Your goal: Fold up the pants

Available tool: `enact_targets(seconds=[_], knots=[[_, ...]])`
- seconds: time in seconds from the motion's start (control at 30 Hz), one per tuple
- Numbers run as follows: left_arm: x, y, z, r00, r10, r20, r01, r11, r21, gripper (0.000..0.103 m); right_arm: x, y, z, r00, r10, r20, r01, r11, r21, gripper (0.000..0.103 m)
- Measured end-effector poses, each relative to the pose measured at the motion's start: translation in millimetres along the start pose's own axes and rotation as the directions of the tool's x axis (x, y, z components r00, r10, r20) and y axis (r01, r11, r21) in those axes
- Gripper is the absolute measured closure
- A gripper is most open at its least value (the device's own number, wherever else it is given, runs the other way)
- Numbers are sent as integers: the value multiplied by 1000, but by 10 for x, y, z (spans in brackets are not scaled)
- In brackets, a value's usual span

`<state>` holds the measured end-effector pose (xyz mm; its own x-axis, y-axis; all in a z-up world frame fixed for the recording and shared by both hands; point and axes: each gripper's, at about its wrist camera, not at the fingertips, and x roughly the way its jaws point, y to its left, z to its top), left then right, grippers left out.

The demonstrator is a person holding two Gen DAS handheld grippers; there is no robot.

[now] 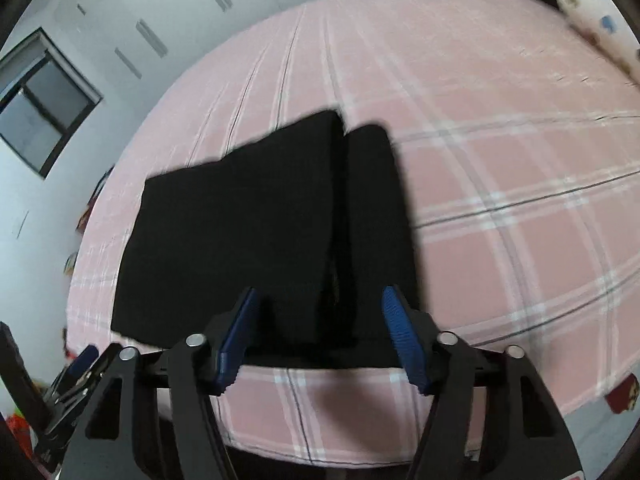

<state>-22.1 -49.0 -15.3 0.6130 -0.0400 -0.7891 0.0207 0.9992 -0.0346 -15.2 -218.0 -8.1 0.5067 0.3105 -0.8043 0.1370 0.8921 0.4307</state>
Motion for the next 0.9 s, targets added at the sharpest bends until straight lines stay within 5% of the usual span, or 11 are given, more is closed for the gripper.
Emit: enact_targets(seconds=[0.07, 0.17, 0.23, 0.3, 0.33, 0.47, 0.6, 0.7, 0.83, 0.9], knots=[[-4, -16, -5, 1000, 7, 1, -7, 1000, 7, 7, -56, 52, 8, 1000, 8, 20, -8, 1000, -28, 88], [-35, -31, -18, 1000, 5, 5, -5, 1000, 10, 7, -344, 139, 63, 995, 26, 98, -20, 998, -67, 90], [-43, -20, -16, 1000, -5, 9, 5, 1000, 5, 7, -197, 58, 70, 998, -30, 49, 34, 997, -72, 90], [-31, -7, 0, 1000, -25, -2, 25, 1000, -5, 7, 17, -43, 32, 998, -52, -37, 50, 997, -55, 86], [-31, 7, 11, 999, -40, -9, 39, 999, -11, 7, -73, -46, 61, 999, -35, -13, 34, 998, -45, 86], [-183, 164, 139, 991, -128, 32, 129, 990, -51, 6, -396, -101, 95, 995, -59, 82, 60, 998, -11, 47], [-101, 335, 337, 987, -160, 4, 159, 978, -137, 5, -334, -123, 161, 999, 18, 48, -18, 1000, -6, 46], [-25, 430, 418, 982, -190, -4, 185, 957, -223, 5, -38, -79, 198, 1000, -9, -14, 9, 1000, -28, 46], [-19, 397, 472, 983, -184, -8, 178, 960, -215, 5, 8, -19, 269, 1000, 1, 4, -1, 999, -35, 84], [-58, 376, 492, 983, -186, -2, 182, 964, -192, 5, -268, 43, 282, 997, -8, 74, 14, 996, -85, 88]])
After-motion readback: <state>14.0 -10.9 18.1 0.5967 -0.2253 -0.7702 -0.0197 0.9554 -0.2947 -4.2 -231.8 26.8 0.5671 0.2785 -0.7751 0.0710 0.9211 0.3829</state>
